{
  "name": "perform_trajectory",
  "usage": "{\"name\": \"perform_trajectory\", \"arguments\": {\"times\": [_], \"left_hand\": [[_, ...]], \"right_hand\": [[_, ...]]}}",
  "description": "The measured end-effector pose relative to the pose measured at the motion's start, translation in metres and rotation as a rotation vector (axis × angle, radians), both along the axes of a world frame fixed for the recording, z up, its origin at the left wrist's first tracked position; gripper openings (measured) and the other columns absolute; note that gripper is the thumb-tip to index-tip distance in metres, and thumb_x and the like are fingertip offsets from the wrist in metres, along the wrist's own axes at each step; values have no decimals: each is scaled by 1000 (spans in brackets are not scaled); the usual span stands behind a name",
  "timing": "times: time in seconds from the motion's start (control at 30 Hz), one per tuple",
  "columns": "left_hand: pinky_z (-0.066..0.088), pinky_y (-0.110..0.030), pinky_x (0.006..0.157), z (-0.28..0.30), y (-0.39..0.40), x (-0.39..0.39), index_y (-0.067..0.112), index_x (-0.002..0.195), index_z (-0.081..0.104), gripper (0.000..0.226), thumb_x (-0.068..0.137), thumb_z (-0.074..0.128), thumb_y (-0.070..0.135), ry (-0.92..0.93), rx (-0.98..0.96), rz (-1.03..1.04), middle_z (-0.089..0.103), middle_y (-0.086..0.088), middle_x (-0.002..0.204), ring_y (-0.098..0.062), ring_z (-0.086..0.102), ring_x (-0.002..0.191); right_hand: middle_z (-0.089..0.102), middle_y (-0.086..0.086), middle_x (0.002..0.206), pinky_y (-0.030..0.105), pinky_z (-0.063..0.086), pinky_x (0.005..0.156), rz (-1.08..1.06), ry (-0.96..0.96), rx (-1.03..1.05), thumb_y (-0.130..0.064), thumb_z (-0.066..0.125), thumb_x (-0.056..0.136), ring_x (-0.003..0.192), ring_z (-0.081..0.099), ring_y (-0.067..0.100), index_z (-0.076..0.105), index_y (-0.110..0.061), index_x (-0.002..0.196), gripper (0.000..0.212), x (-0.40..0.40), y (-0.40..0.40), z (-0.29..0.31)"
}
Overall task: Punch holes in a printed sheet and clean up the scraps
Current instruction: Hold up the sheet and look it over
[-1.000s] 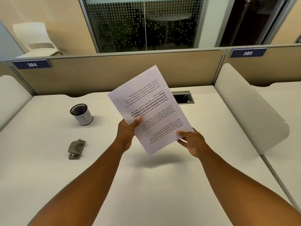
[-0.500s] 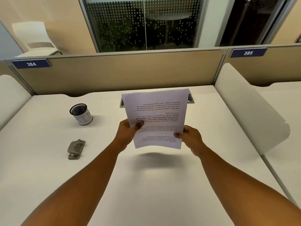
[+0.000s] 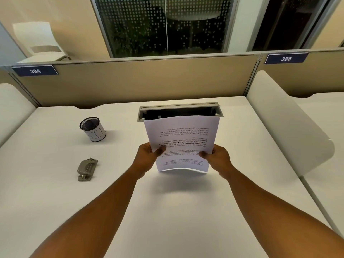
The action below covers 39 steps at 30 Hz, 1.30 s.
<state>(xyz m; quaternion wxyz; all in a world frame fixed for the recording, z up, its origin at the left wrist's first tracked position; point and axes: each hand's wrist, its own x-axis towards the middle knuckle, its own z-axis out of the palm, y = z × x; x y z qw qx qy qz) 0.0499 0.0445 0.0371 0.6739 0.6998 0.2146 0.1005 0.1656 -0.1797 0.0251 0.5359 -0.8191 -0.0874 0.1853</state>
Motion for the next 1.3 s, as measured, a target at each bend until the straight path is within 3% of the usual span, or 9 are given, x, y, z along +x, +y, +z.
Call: {"name": "perform_trajectory", "arguments": {"times": [0.27,0.43,0.53,0.77,0.93,1.3], "left_hand": [[57,-16,68,-2,1,3,14,115,68,23,93,66,19,4,17,-11,73,4,109,-13,69,95],[56,-16,63,1,1,5,14,114,68,20,95,64,19,-1,40,13,73,4,105,-12,70,89],[56,-16,63,1,1,5,16,111,68,17,94,64,18,-4,24,24,73,6,103,-11,70,88],[54,-23,81,-11,5,1,12,123,66,33,92,67,22,53,42,-23,72,0,116,-21,66,105],[55,-14,67,-6,3,1,17,113,67,19,95,63,22,41,74,-18,72,6,106,-13,68,95],[54,-10,64,-9,2,-4,16,117,65,24,94,65,20,66,38,-25,71,6,107,-7,66,94]], "right_hand": [[68,5,116,38,54,89,8,20,19,-14,69,85,104,62,28,64,-15,116,32,0,1,3],[68,3,108,30,51,80,-9,8,34,-13,69,85,99,63,26,65,-15,114,29,0,2,6],[68,4,111,31,53,83,-3,12,44,-13,70,85,99,63,25,64,-15,115,31,-1,2,7],[68,6,117,36,53,87,18,34,41,-13,69,86,103,62,27,64,-15,116,31,-3,0,3],[69,6,113,30,49,80,-11,24,73,-12,69,86,97,63,24,65,-14,113,28,-2,0,4],[67,4,110,36,54,87,7,27,64,-15,69,86,99,63,26,64,-14,115,29,-3,0,1]]}}
